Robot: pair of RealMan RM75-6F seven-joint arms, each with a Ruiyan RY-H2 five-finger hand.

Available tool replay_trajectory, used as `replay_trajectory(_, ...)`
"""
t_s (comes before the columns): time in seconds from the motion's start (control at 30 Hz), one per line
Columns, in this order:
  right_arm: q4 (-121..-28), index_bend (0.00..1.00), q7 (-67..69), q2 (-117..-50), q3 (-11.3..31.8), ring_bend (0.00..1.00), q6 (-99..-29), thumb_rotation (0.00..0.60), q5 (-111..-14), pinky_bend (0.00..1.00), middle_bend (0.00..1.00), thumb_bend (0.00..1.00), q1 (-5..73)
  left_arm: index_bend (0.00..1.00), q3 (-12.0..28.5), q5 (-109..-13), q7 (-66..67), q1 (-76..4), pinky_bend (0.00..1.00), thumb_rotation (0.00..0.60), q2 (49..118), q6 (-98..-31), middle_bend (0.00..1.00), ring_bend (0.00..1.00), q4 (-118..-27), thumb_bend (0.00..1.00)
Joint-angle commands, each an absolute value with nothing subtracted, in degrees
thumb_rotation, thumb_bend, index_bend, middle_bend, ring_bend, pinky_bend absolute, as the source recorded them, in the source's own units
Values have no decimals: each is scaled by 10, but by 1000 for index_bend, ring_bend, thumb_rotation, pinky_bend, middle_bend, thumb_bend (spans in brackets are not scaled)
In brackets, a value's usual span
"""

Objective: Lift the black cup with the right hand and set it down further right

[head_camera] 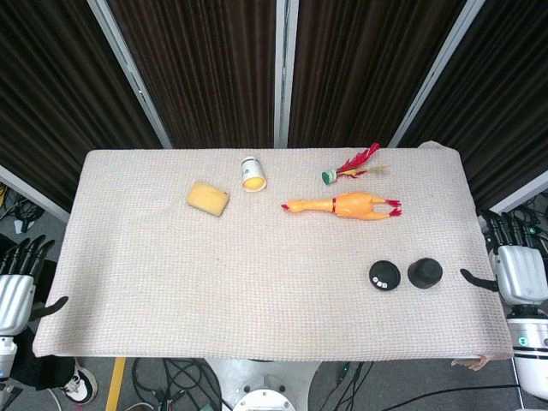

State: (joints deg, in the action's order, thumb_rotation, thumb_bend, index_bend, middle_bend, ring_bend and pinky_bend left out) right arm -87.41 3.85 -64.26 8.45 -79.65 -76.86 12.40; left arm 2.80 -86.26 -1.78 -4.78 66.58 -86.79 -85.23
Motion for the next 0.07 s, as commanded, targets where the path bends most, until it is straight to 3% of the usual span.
replay_trajectory(0.03,-874,2,32,-641,87,0,-798,600,-763,0,73,15,120,90,28,-864,-19,-50,105,600,667,-866,41,0,-849,113)
replay_trajectory(0.07,-872,2,30,-642,87,0,-798,600,-763,0,73,18,119,90,28,-864,-19,-50,105,600,668,-866,41,0,-848,113)
